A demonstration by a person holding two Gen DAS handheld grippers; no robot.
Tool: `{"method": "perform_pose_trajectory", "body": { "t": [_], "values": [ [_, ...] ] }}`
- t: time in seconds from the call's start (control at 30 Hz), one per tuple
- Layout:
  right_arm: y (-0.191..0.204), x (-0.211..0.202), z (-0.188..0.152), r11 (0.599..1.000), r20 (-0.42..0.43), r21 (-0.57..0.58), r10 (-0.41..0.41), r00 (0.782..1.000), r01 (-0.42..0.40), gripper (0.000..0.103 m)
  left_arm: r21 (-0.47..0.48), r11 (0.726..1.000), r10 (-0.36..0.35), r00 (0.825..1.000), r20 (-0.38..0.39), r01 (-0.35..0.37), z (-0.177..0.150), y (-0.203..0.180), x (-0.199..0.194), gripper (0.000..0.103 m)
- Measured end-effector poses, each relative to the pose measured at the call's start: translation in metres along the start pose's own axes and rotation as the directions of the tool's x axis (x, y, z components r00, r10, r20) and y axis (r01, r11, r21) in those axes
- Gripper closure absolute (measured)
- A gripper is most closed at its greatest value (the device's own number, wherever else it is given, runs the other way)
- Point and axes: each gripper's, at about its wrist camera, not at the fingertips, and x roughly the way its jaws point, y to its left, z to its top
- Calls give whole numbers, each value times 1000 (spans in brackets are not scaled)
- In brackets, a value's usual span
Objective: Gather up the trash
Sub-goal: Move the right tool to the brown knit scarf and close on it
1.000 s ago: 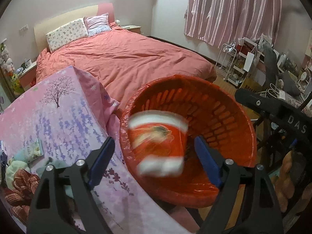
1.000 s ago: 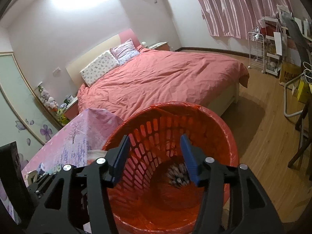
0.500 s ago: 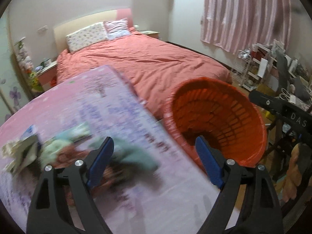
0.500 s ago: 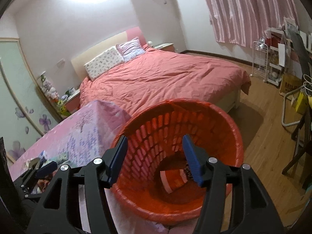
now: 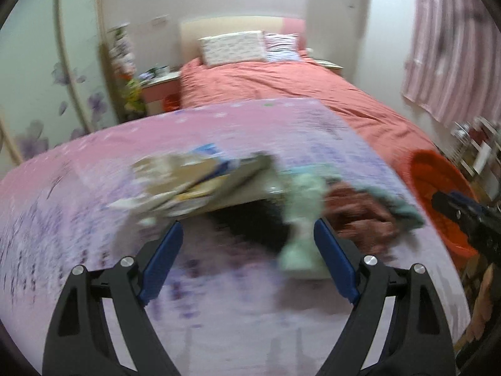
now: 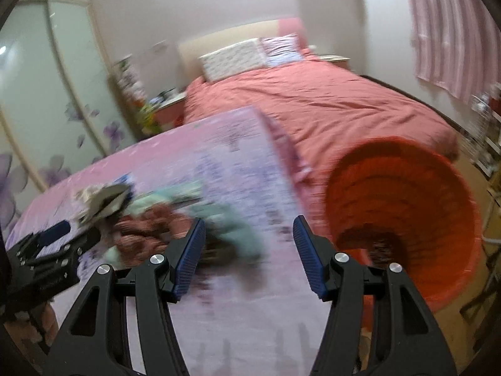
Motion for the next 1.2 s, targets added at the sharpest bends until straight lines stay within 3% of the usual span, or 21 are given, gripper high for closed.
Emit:
{"method": "perform_pose_trajectory", "body": {
  "t": [0.27, 0.43, 0.5, 0.57, 0.77, 1.07, 1.13, 1.2],
  "values": [
    [46, 37, -3, 995, -70, -86, 42, 997, -48, 45, -87, 996, 33, 999, -8, -33, -13, 53, 0, 21],
    [53, 42, -12, 992, -84, -107, 63, 994, -72, 67, -108, 994, 4, 1000, -5, -5, -11, 59, 2, 25],
    [55, 41, -14, 989, -90, -121, 75, 993, -86, 86, -106, 994, -1, 1000, -2, 0, -6, 59, 5, 27],
    [53, 44, -18, 989, -107, -132, 50, 993, -64, 91, -111, 994, -3, 1000, -1, 3, -1, 55, 9, 28],
    [59, 43, -25, 989, -87, -135, 44, 995, -56, 92, -61, 998, 28, 1000, 12, -28, 10, 41, 19, 32],
    [59, 46, -25, 991, -88, -117, 53, 995, -63, 92, 52, 996, 79, 997, -16, -78, 6, 30, 52, 55],
    [60, 45, -26, 991, -88, -117, 52, 995, -62, 92, 68, 995, 69, 997, -26, -67, 8, 28, 56, 81],
    [59, 45, -26, 991, -88, -116, 52, 995, -62, 92, 60, 998, 37, 998, -41, -35, 10, 30, 60, 97]
  ]
}}
